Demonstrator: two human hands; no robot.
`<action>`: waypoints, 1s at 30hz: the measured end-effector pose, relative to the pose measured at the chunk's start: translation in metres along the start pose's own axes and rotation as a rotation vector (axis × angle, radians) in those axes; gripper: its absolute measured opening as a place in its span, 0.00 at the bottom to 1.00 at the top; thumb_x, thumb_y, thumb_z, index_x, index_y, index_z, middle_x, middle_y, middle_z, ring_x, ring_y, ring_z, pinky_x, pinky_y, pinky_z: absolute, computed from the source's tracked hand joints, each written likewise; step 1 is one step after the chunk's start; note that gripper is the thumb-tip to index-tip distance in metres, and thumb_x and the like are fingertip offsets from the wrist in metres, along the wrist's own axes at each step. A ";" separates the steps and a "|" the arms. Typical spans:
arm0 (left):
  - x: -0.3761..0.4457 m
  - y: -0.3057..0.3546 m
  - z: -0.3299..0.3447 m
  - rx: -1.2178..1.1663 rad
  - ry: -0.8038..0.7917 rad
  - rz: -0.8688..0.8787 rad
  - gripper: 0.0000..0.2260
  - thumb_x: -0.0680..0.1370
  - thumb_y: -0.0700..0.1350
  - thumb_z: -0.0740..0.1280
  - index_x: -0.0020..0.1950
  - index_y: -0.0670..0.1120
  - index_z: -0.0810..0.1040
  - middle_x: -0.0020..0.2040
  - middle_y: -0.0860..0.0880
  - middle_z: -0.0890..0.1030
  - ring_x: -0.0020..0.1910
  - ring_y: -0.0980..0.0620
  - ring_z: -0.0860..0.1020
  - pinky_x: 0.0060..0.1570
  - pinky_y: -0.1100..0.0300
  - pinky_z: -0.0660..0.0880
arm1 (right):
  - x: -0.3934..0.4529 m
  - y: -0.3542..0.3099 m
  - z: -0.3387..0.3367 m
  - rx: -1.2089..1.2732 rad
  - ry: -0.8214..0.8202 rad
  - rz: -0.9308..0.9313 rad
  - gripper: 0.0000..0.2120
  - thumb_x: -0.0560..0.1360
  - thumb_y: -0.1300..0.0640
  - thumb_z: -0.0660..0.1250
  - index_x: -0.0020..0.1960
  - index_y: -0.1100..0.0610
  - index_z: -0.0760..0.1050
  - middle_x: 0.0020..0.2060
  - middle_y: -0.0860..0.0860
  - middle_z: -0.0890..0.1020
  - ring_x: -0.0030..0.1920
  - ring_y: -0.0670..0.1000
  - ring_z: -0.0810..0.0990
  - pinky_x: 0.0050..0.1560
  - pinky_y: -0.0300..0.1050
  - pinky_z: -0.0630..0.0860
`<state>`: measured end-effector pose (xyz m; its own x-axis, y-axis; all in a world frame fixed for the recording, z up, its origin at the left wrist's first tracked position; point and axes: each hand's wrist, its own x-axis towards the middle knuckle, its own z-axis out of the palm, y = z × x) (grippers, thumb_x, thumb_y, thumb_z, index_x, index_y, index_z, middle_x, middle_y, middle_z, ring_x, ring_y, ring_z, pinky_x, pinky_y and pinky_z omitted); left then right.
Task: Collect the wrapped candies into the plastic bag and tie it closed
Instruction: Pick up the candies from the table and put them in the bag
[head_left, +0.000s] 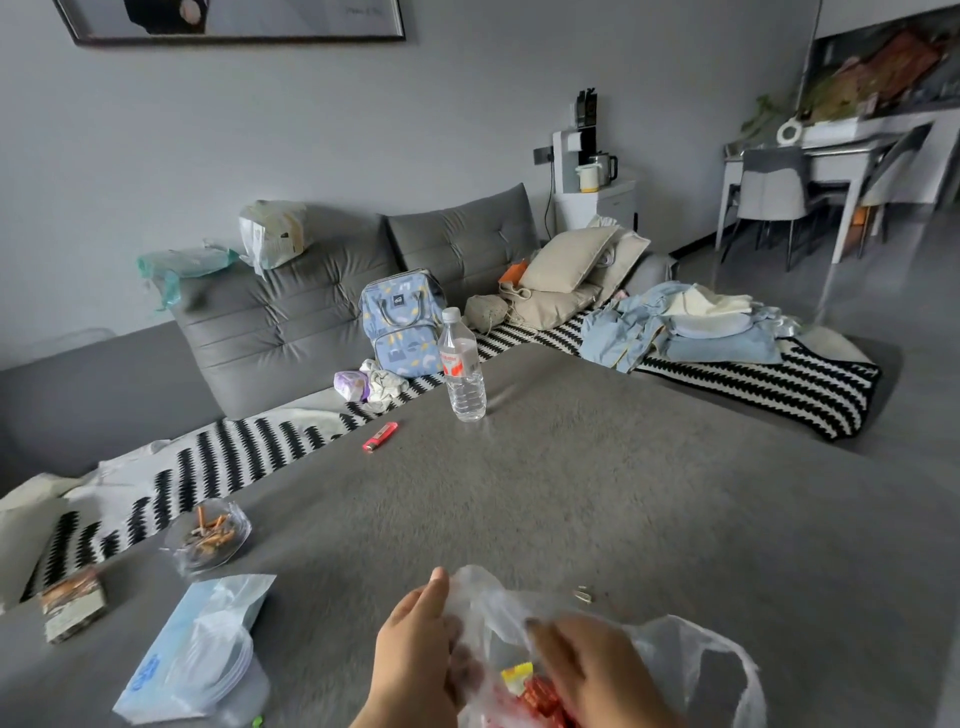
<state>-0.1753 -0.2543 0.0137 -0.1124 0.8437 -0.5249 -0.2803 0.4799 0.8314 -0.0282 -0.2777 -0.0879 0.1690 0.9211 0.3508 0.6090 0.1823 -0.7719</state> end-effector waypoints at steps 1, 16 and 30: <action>-0.001 -0.001 -0.001 -0.011 -0.010 -0.008 0.14 0.77 0.48 0.65 0.36 0.41 0.75 0.21 0.48 0.64 0.20 0.51 0.61 0.25 0.64 0.59 | 0.006 0.001 -0.006 0.010 0.049 0.032 0.24 0.74 0.36 0.55 0.30 0.53 0.63 0.22 0.44 0.69 0.22 0.40 0.64 0.28 0.35 0.59; 0.000 -0.008 -0.001 0.044 0.007 0.052 0.12 0.77 0.48 0.65 0.42 0.39 0.78 0.25 0.46 0.66 0.21 0.50 0.63 0.19 0.67 0.63 | 0.068 0.080 0.025 -0.825 -0.073 -0.075 0.23 0.47 0.48 0.84 0.20 0.56 0.71 0.16 0.51 0.73 0.15 0.51 0.72 0.13 0.38 0.66; -0.005 0.009 -0.010 0.077 -0.003 0.081 0.13 0.75 0.46 0.68 0.41 0.36 0.80 0.30 0.41 0.73 0.31 0.46 0.70 0.32 0.58 0.66 | 0.020 -0.024 -0.018 -0.073 -0.222 0.004 0.19 0.72 0.36 0.58 0.31 0.49 0.67 0.24 0.38 0.73 0.26 0.41 0.67 0.32 0.37 0.61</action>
<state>-0.1864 -0.2564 0.0220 -0.1292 0.8812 -0.4548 -0.1959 0.4269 0.8828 -0.0257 -0.2698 -0.0536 0.0024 0.9763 0.2164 0.6641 0.1602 -0.7302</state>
